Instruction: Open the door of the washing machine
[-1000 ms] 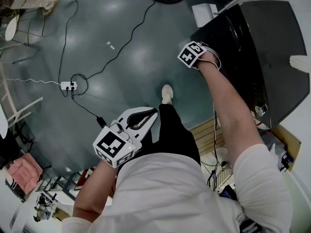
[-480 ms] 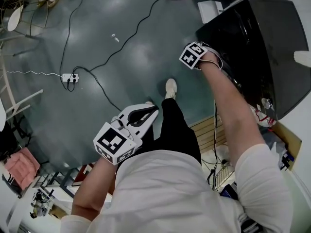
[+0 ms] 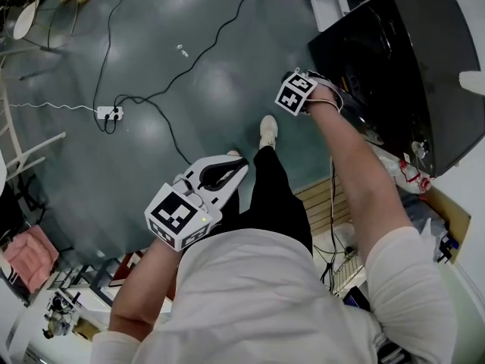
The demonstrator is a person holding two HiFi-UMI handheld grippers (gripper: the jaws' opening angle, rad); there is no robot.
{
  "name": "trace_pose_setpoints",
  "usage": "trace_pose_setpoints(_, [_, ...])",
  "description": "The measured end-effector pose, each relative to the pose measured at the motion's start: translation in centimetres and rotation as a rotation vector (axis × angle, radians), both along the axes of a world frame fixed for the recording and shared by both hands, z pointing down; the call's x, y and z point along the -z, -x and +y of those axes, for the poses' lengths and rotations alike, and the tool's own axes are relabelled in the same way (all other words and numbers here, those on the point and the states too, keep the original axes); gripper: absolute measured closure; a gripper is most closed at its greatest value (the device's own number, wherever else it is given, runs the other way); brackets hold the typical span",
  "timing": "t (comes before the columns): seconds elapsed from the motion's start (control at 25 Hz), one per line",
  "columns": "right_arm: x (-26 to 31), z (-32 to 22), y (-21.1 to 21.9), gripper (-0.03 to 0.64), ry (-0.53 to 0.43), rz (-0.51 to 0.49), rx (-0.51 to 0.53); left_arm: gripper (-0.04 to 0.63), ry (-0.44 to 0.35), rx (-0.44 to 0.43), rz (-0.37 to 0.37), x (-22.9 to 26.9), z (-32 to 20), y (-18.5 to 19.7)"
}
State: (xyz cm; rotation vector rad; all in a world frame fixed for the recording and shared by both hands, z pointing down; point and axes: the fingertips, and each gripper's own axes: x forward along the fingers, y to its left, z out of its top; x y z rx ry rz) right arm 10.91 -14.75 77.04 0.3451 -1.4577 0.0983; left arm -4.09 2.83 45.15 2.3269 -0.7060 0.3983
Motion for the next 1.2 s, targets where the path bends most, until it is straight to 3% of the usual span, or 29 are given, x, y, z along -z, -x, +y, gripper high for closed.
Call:
trace_pose_setpoints(0.76, [-0.3,9.8,2.6,0.565,0.049,0.019,0.148,0.575,-0.027,-0.041,-0.002,0.4,5.1,1.9])
trace_pose_setpoints(1.2, [-0.1,16.4,3.3,0.565,0.09,0.036,0.241,0.575,-0.033,-0.112,0.012,0.2,8.4,2.3])
